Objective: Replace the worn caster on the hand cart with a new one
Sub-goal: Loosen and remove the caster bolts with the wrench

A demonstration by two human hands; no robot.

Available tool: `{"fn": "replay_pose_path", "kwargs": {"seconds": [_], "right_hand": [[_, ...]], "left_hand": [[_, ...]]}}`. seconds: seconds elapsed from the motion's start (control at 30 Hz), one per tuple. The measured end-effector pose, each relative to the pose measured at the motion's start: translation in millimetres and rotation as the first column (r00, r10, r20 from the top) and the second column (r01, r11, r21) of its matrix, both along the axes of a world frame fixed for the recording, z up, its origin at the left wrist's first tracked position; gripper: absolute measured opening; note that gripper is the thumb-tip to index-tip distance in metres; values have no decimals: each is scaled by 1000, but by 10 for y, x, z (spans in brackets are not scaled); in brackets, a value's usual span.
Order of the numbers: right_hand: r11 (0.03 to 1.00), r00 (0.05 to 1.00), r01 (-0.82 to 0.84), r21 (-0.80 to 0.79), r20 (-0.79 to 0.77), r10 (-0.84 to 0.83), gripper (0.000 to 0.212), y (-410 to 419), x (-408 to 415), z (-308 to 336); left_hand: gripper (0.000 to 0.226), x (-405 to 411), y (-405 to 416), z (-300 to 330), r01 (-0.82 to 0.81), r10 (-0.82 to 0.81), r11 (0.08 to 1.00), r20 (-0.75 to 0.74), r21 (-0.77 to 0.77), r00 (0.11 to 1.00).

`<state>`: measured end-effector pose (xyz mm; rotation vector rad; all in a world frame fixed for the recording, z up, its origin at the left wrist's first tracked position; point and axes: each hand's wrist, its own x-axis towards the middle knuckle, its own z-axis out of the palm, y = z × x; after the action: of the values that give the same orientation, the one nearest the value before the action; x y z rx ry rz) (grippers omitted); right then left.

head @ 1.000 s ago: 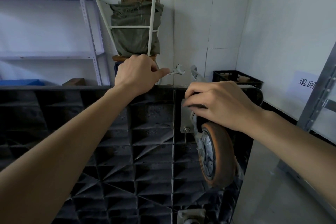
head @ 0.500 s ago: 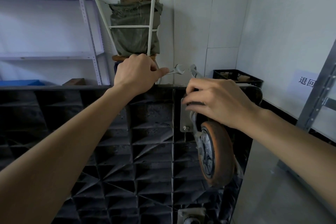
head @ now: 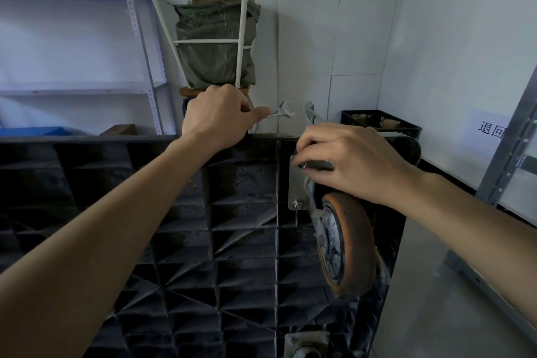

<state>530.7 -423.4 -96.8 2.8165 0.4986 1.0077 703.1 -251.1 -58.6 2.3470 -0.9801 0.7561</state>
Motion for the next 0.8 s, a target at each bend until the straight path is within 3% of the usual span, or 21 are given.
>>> {"fn": "replay_pose_path", "kwargs": {"seconds": [0.1,0.2,0.57,0.67,0.8], "right_hand": [[999,1000,23,31,13,-23,22,10,3,10],[1000,1000,9,14,12,-10,15,33,15,2],[993,990,-82,-84,-120,72,21,-1,19,104],[994,991,-72,88,-106,82,21,-2,-47,126],[928,998,-21,373,68,-4,19,-185,-183,275]], "left_hand": [[52,-3,-3,1,2,-2,1000,0,1,1000],[51,1,-5,1,9,-9,1000,-4,1,1000],[53,-13,-6,2,-7,7,1000,-3,-6,1000],[53,-11,-6,-3,-4,4,1000,-8,-9,1000],[52,-14,-3,5,2,-3,1000,-11,-16,1000]]}}
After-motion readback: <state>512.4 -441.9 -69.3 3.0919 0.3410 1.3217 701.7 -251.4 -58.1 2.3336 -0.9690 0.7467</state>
